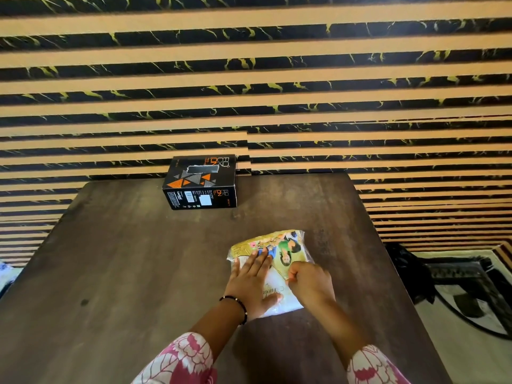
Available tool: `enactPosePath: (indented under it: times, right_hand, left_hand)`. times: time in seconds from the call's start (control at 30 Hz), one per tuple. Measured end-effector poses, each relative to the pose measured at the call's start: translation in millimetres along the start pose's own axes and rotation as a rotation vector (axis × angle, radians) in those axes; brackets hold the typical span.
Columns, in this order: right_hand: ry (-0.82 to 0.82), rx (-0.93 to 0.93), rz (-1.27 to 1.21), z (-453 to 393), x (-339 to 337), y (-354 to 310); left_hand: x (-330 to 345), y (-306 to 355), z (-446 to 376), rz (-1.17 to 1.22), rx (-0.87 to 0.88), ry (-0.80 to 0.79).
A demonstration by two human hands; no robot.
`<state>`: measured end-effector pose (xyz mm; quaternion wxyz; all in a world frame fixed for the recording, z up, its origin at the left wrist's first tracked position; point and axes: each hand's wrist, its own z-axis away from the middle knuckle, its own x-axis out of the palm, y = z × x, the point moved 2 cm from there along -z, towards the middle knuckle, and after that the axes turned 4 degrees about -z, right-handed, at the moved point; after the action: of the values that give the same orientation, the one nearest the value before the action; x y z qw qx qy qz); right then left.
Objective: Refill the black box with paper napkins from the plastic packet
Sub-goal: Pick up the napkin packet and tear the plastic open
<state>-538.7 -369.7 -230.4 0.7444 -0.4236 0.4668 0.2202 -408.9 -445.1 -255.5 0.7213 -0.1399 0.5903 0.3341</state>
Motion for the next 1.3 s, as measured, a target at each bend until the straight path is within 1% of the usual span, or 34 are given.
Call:
enactPosePath:
  times: [0.2,0.33,0.5,0.57,0.63,0.67,0.7,0.77,0.83,0.9,0.97,1.03,1.1,1.17,1.23,1.3]
  right_hand:
    - [0.005,0.034,-0.116,4,2,0]
    - [0.027,-0.046,-0.113,3,1,-2]
    - [0.031,-0.052,-0.359,6,-7,0]
    - [0.064,-0.057,-0.433,7,-17,2]
    - [0.105,-0.09,-0.492,9,-31,4]
    - [0.109,-0.121,-0.508,12,-38,6]
    - [0.095,-0.15,-0.511,15,-44,8]
    - [0.036,-0.186,-0.508,26,-50,15]
    - [-0.036,-0.193,-0.499,40,-45,30]
    - [-0.091,-0.192,-0.415,53,-31,48]
    - [-0.112,-0.185,-0.333,64,-19,63]
    - [-0.141,-0.183,-0.306,71,-11,68]
    - [-0.144,-0.162,-0.295,78,-4,73]
    - [-0.142,-0.16,-0.257,82,4,78]
    - [-0.156,-0.179,-0.205,86,11,81]
    - [-0.136,-0.241,-0.139,91,19,86]
  left_hand:
    - [1,-1,2,0.009,-0.007,-0.031]
    - [0,0,4,0.021,-0.009,-0.023]
    - [-5,-8,-4,0.059,-0.005,-0.077]
    - [-19,-8,-13,0.205,-0.066,-0.069]
    - [-40,-9,-18,0.467,-0.163,-0.016]
    - [-47,-12,-19,0.553,-0.188,0.021]
    - [-52,-14,-18,0.573,-0.186,0.041]
    - [-52,-15,-12,0.509,-0.148,0.02]
    - [-44,-12,-4,0.377,-0.124,-0.028]
    - [-34,-1,3,0.281,-0.109,-0.042]
    - [-28,14,12,0.251,-0.05,0.002]
    - [-23,27,24,0.244,0.013,0.043]
    - [-16,41,31,0.216,0.043,-0.007]
    - [-8,50,34,0.107,0.067,-0.058]
    - [-5,53,33,0.019,0.07,-0.044]
    - [-5,52,33,0.003,0.042,-0.03]
